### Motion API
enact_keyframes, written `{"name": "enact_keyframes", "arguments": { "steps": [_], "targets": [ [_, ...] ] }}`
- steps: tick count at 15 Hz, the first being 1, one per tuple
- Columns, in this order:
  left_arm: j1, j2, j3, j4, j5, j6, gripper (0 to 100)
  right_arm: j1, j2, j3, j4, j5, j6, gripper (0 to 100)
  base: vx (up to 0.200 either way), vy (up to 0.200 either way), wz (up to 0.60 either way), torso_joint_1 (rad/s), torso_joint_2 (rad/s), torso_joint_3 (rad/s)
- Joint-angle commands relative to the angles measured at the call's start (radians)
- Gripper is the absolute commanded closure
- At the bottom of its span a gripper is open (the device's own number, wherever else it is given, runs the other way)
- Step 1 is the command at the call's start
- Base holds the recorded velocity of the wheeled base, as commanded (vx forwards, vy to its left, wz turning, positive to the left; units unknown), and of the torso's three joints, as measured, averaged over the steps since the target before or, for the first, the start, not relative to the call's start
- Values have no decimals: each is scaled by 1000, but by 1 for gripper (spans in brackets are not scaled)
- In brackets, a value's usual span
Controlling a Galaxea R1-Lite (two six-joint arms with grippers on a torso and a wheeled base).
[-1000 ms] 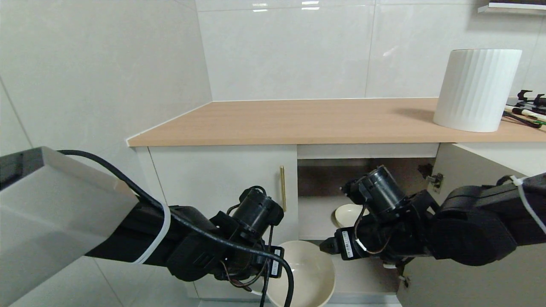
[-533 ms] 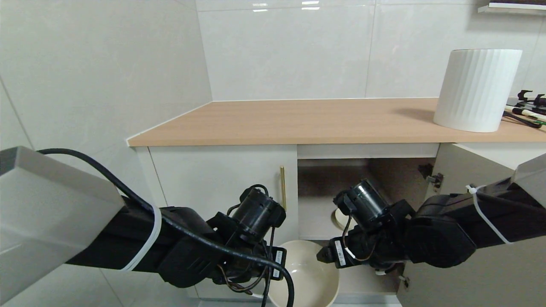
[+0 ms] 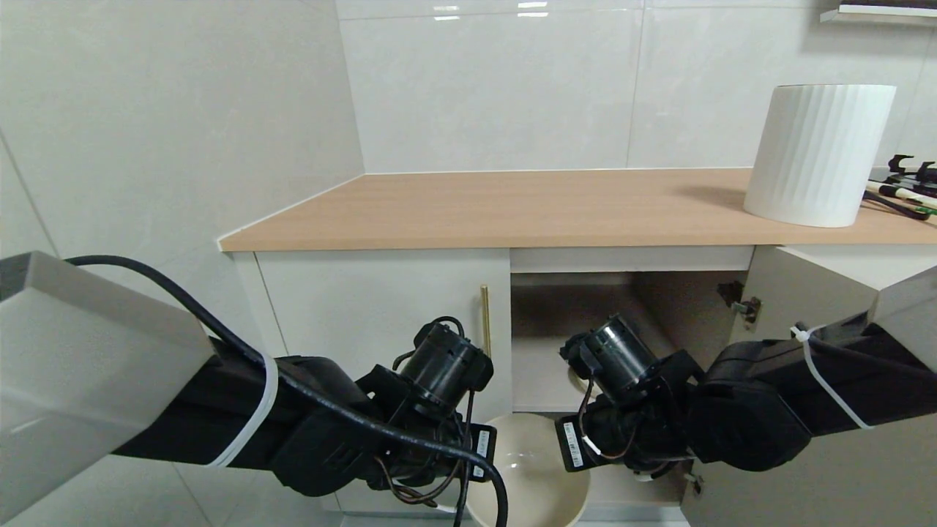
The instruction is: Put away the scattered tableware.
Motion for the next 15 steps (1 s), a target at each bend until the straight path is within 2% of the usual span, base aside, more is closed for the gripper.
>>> {"name": "enact_keyframes", "arguments": {
  "steps": [1, 7, 8, 13, 15],
  "targets": [
    [0, -2, 0, 4, 4, -1, 100, 0, 5, 0, 5, -6, 1, 100, 0, 0, 0, 0, 0, 0],
    [0, -2, 0, 4, 5, -1, 100, 0, 6, 0, 5, -8, -1, 100, 0, 0, 0, 0, 0, 0],
    [0, -4, 0, 4, 5, -1, 0, 0, 9, 0, 5, -8, 1, 100, 0, 0, 0, 0, 0, 0],
    [2, 1, 0, -19, 7, -3, 0, -3, 28, -2, 4, -11, -1, 100, 0, 0, 0, 0, 0, 0],
    [3, -1, 14, -59, 28, -3, 0, -31, 57, -2, -65, -32, 1, 100, 0, 0, 0, 0, 0, 0]
  ]
}}
